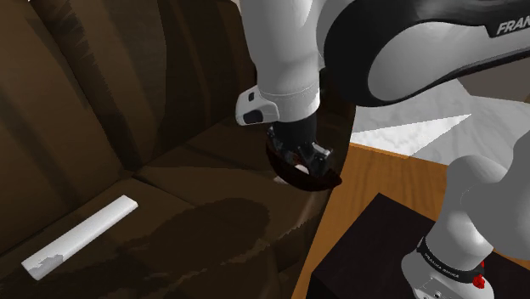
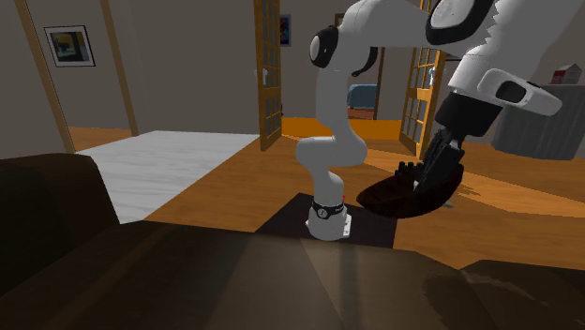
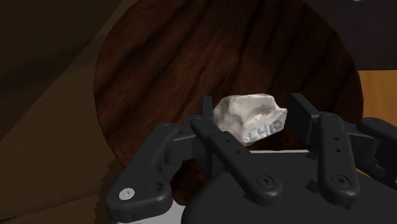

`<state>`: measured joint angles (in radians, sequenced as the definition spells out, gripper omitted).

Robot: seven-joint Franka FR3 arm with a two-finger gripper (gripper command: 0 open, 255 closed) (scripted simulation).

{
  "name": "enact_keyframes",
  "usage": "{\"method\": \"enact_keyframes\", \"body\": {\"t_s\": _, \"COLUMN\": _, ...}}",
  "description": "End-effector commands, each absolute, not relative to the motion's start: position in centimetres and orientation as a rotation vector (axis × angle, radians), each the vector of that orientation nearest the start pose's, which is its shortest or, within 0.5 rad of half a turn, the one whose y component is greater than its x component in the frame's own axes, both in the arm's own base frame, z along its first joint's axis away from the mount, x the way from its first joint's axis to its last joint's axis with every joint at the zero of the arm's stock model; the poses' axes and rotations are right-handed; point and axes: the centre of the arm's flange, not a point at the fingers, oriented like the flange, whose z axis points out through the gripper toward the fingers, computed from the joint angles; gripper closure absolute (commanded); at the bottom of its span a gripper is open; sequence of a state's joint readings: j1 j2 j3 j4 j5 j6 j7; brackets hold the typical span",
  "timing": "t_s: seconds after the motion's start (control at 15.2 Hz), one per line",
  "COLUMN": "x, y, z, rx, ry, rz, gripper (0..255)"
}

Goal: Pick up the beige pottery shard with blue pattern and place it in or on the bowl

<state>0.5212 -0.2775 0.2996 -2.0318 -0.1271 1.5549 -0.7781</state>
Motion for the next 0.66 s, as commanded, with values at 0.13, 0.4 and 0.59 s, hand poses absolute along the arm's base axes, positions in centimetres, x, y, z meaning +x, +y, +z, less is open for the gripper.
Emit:
{"method": "enact_keyframes", "body": {"t_s": 0.13, "x": 31.0, "y": 33.1, "z": 56.5, "rx": 2.041, "ry": 2.082, "rz": -0.305, "gripper": 255}}
{"method": "enact_keyframes", "body": {"t_s": 0.4, "x": 33.0, "y": 29.8, "z": 57.6, "rx": 2.041, "ry": 2.082, "rz": -0.305, "gripper": 255}}
{"method": "enact_keyframes", "body": {"t_s": 0.59, "x": 33.0, "y": 29.8, "z": 56.0, "rx": 2.041, "ry": 2.082, "rz": -0.305, "gripper": 255}}
